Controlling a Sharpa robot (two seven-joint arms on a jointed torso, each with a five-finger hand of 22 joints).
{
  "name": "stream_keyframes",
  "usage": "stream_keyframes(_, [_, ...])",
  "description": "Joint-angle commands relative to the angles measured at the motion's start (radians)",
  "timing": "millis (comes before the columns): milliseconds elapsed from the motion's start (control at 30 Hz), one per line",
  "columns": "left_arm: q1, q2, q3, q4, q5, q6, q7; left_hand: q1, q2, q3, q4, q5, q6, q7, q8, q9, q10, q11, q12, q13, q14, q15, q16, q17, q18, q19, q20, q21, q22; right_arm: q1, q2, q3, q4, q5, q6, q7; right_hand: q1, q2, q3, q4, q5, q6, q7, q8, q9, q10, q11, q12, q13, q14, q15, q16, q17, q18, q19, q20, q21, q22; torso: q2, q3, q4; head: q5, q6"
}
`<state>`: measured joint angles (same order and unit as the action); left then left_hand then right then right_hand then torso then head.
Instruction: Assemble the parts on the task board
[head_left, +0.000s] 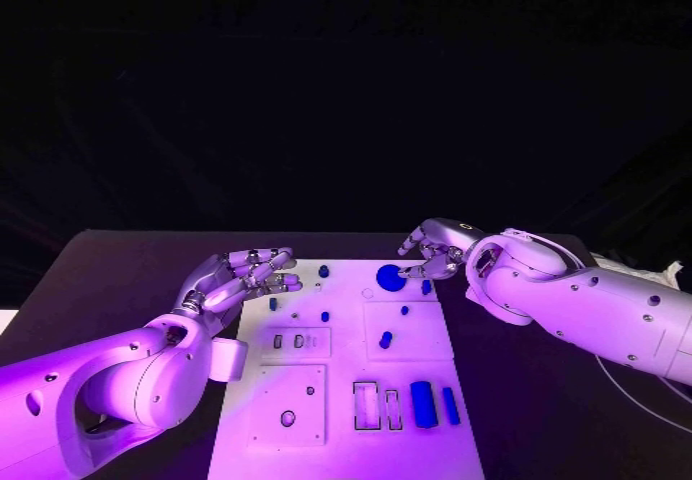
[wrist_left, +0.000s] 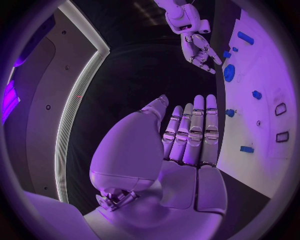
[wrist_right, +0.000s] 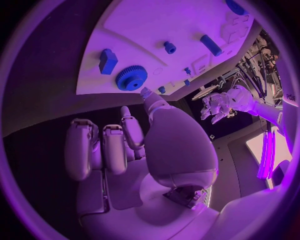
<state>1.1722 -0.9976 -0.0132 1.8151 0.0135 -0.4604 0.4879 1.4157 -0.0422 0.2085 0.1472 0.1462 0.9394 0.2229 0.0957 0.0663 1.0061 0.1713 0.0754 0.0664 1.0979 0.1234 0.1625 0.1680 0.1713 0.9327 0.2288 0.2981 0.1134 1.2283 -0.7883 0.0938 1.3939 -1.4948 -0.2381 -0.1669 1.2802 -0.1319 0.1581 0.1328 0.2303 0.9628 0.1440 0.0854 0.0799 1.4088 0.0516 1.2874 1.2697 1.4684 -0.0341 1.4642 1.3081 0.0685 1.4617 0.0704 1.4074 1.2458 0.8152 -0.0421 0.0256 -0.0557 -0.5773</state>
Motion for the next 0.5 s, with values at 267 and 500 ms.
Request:
stream_keyframes(267, [0.001,0.009,0.0,-0.007,0.002,0.022,0.002,0.003,-0.001,-0.001,-0.006,0.0,0.0,0.007,-0.004,-0.001,0.002,0.006,-0.007,-0.001,-0.003,0.002,-0.007,0.001,0.011,0.009,0.002,-0.003,-0.001,-0.014,0.048,0.0,-0.026,-0.058,0.063,-0.06,0.022,0.002,-0.018,0.003,-0.004,-0.01,0.0,0.012,0.002,0.022,0.002,0.052,0.06,0.07,0.008,0.012,0.073,-0.012,0.012,0.003,0.02,0.034,0.001,-0.0009,0.003,0.002,-0.008])
stream_keyframes(500, [0.001,0.009,0.0,-0.009,0.002,0.022,0.001,0.003,-0.002,-0.001,-0.007,-0.001,0.0,0.007,-0.005,-0.001,0.001,0.007,-0.007,-0.001,-0.003,0.002,-0.008,0.001,0.011,0.009,0.002,-0.003,-0.001,-0.019,0.062,0.0,-0.044,-0.081,0.057,-0.08,0.031,0.009,-0.018,0.002,0.0,-0.008,0.0,0.015,0.003,0.028,0.003,0.065,0.075,0.071,0.009,0.015,0.078,-0.014,0.015,0.004,0.027,0.046,0.001,-0.0016,0.0008,0.006,-0.009])
